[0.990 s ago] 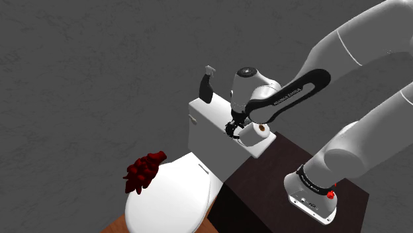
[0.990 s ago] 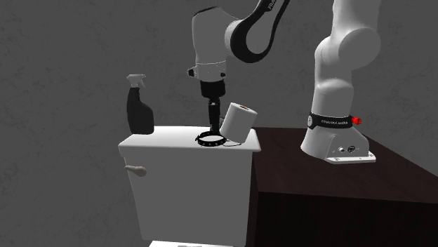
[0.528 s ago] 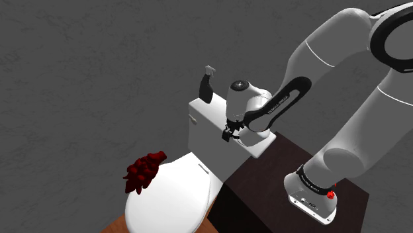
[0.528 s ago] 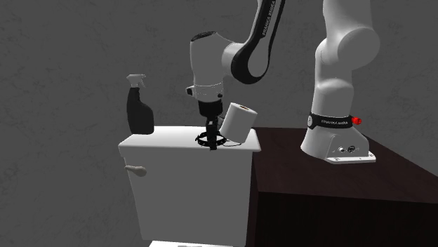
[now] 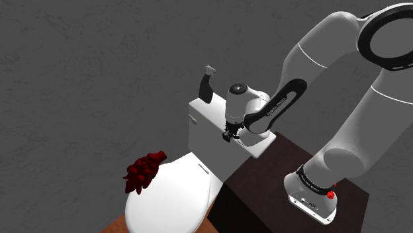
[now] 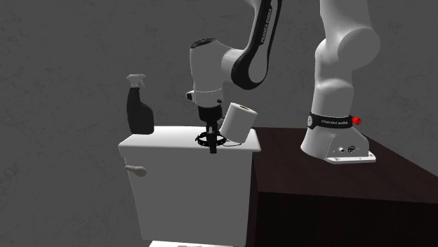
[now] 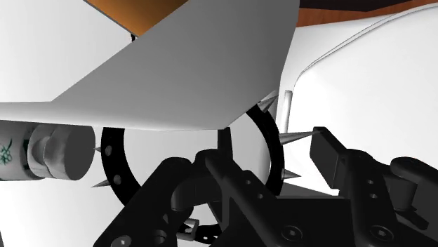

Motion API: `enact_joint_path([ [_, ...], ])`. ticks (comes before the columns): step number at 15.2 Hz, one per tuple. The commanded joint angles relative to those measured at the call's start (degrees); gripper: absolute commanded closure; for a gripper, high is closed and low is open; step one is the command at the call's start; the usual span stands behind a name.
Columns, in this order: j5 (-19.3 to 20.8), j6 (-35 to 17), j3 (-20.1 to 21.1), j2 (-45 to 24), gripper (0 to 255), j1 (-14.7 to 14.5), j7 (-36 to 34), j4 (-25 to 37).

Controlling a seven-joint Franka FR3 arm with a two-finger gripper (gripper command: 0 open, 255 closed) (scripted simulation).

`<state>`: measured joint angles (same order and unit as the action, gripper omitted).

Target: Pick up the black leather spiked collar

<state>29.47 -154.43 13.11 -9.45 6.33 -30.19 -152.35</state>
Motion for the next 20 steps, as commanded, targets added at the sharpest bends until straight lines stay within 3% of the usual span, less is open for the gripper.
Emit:
enact_joint_path([
  [1,0.16,-0.54,0.01,-0.63,255,-0.09,-0.09,0.06],
  [6,-0.01,-0.46,0.04,-0.43,255,0.03,0.17,-0.02],
  [20,-14.84,10.03,3.25,13.41,255,0.19,12.29,-1.42],
])
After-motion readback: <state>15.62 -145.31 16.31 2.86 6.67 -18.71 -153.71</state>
